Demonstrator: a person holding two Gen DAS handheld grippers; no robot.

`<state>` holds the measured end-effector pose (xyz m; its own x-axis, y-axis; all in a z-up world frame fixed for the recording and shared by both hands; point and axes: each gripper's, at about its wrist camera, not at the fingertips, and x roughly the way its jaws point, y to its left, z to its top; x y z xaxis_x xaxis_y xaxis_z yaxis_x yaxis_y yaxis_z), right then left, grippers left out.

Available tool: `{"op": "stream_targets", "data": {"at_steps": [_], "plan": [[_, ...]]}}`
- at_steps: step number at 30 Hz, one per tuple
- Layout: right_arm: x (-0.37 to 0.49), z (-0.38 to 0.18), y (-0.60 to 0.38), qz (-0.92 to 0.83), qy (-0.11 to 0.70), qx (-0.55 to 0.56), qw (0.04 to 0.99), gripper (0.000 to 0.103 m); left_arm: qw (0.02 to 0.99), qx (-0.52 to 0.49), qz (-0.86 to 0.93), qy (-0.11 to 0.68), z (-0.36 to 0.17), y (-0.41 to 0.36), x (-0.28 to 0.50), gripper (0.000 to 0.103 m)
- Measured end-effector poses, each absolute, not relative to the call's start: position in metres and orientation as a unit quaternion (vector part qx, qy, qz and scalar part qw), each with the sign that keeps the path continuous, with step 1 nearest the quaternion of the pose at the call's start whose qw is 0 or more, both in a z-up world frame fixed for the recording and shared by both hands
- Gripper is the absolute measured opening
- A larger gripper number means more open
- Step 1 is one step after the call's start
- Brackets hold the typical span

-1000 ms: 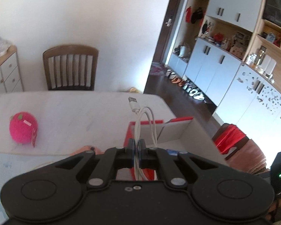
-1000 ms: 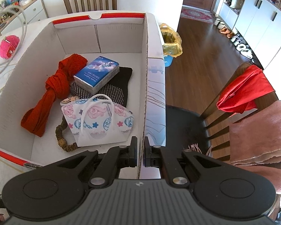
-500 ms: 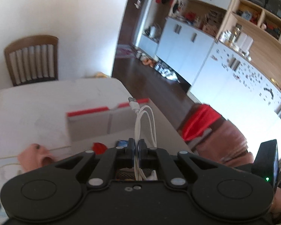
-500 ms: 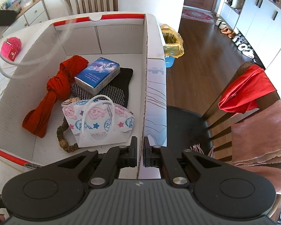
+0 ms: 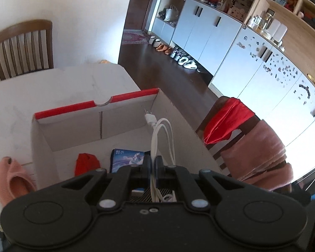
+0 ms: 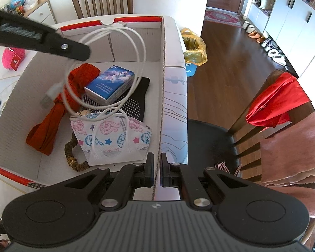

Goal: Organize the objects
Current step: 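Lift the white cable and carry it over the box, then lower the white cable onto the blue booklet and open the left gripper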

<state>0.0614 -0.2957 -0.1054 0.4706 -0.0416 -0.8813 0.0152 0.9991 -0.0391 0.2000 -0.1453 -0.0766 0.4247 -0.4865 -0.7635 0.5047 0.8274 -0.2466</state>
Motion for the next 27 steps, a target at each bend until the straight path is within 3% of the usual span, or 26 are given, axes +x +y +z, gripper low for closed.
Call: {"op": "stream_targets", "data": {"at_steps": [15, 27], "plan": [[0.062, -0.106, -0.297, -0.012, 0.516, -0.016, 0.856, 0.005, 0.830, 0.051, -0.262, 0.490, -0.119, -0.163, 0.221, 0.002], [0.061, -0.106, -0.298, -0.012, 0.519, -0.012, 0.855, 0.005, 0.831, 0.085, -0.239, 0.495, -0.127, -0.162, 0.222, 0.020]]}}
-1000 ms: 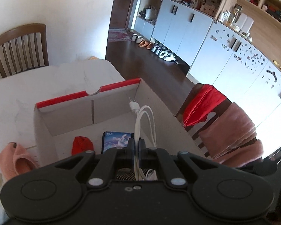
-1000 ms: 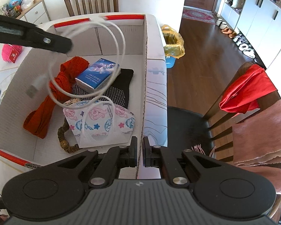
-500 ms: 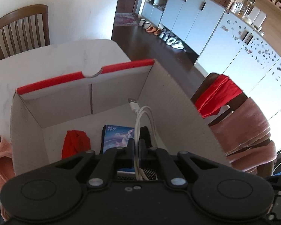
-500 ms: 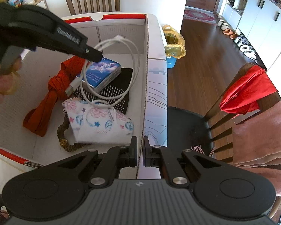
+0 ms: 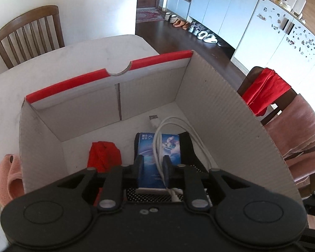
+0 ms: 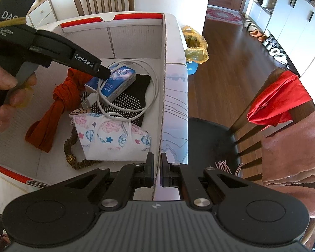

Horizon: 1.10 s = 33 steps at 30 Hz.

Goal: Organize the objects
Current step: 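Lower the white cable onto the blue booklet and open the left gripper, then move the left gripper to the black cable and grasp it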

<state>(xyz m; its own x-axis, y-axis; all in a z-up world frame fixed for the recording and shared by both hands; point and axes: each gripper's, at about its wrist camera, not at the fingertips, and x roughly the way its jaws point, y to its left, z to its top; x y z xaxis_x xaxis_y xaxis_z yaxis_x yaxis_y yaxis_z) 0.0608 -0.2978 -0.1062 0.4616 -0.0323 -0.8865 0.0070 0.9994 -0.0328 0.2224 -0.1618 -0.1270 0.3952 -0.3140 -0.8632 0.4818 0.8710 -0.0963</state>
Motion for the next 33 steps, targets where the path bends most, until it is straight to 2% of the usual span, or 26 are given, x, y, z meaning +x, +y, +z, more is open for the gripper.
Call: {"op": "stream_targets", "data": {"at_steps": [2, 11, 21, 27, 33], "plan": [[0.061, -0.106, -0.298, -0.012, 0.519, -0.012, 0.855, 0.005, 0.832, 0.084, -0.239, 0.493, -0.125, -0.161, 0.220, 0.025], [0.061, -0.106, -0.298, -0.011, 0.519, -0.012, 0.855, 0.005, 0.836, 0.070, -0.246, 0.486, -0.110, -0.150, 0.209, 0.032], [0.059, -0.105, -0.298, -0.012, 0.517, -0.012, 0.856, 0.005, 0.853, 0.051, -0.255, 0.453, -0.068, -0.131, 0.185, 0.039], [0.060, -0.102, -0.297, -0.012, 0.514, -0.020, 0.857, 0.005, 0.865, 0.038, -0.249, 0.434, -0.050, -0.111, 0.173, 0.050], [0.060, -0.100, -0.295, -0.014, 0.515, -0.027, 0.857, 0.005, 0.871, 0.024, -0.238, 0.429, -0.043, -0.083, 0.163, 0.054]]}}
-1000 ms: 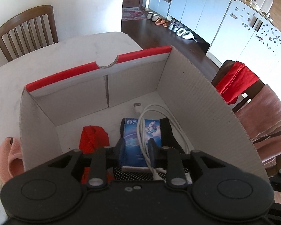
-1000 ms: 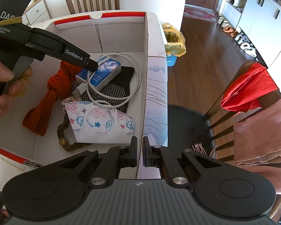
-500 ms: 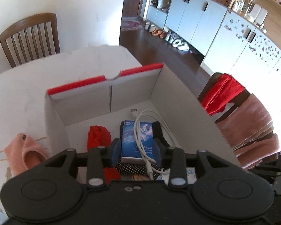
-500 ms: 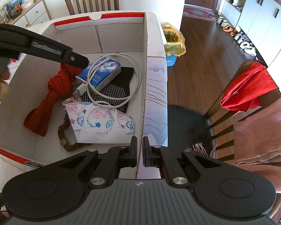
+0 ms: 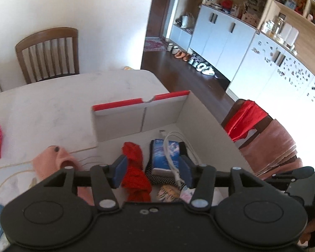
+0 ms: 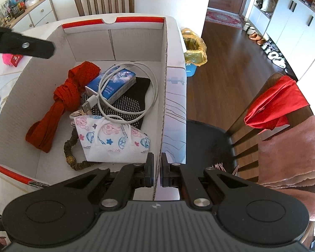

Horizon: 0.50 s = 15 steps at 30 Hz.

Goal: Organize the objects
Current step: 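Move the left gripper to the black cable and grasp it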

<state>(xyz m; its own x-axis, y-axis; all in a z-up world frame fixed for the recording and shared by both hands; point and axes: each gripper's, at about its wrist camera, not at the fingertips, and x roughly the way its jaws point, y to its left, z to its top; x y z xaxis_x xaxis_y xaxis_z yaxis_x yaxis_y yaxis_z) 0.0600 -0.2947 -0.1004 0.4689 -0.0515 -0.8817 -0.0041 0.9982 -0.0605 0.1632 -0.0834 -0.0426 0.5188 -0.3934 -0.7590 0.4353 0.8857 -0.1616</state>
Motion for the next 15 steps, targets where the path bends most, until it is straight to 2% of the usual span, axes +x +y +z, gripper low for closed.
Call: {"op": "stream_targets", "data": {"at_steps": [4, 7, 13, 15], "plan": [[0.060, -0.099, -0.295, -0.014, 0.515, -0.026, 0.857, 0.005, 0.881, 0.012, -0.213, 0.423, -0.038, -0.058, 0.159, 0.062], [0.060, -0.099, -0.295, -0.014, 0.515, -0.026, 0.857, 0.005, 0.888, 0.004, -0.192, 0.418, -0.035, -0.037, 0.159, 0.064], [0.060, -0.098, -0.295, -0.017, 0.516, -0.025, 0.856, 0.005, 0.903, -0.010, -0.142, 0.406, -0.034, 0.005, 0.157, 0.086], [0.060, -0.098, -0.295, -0.017, 0.516, -0.026, 0.856, 0.005, 0.906, -0.013, -0.122, 0.405, -0.036, 0.018, 0.156, 0.088]]}}
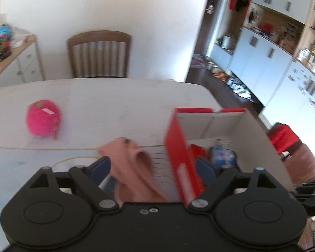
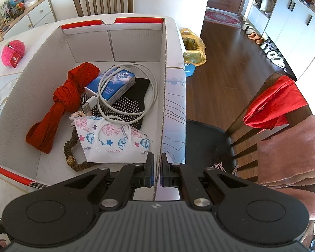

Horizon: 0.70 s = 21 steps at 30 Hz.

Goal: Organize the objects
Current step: 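Move the left gripper to the black cable and grasp it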

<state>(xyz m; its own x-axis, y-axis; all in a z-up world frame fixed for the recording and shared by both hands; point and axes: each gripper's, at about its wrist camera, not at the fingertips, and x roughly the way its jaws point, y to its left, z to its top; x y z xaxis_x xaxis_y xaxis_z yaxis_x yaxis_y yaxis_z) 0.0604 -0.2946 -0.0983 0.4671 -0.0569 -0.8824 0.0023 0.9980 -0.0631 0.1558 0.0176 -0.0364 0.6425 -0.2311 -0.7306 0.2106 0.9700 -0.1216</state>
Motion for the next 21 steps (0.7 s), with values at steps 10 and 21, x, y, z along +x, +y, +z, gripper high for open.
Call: {"op": "stream_targets", "data": {"at_steps": [10, 21], "plan": [[0.061, -0.099, -0.293, -0.022, 0.519, -0.029, 0.854, 0.005, 0.891, 0.021, -0.059, 0.449, -0.079, 0.049, 0.148, 0.101], [0.060, -0.101, -0.291, -0.025, 0.523, -0.033, 0.852, 0.005, 0.854, 0.016, -0.046, 0.517, -0.136, 0.060, 0.121, 0.101]]}}
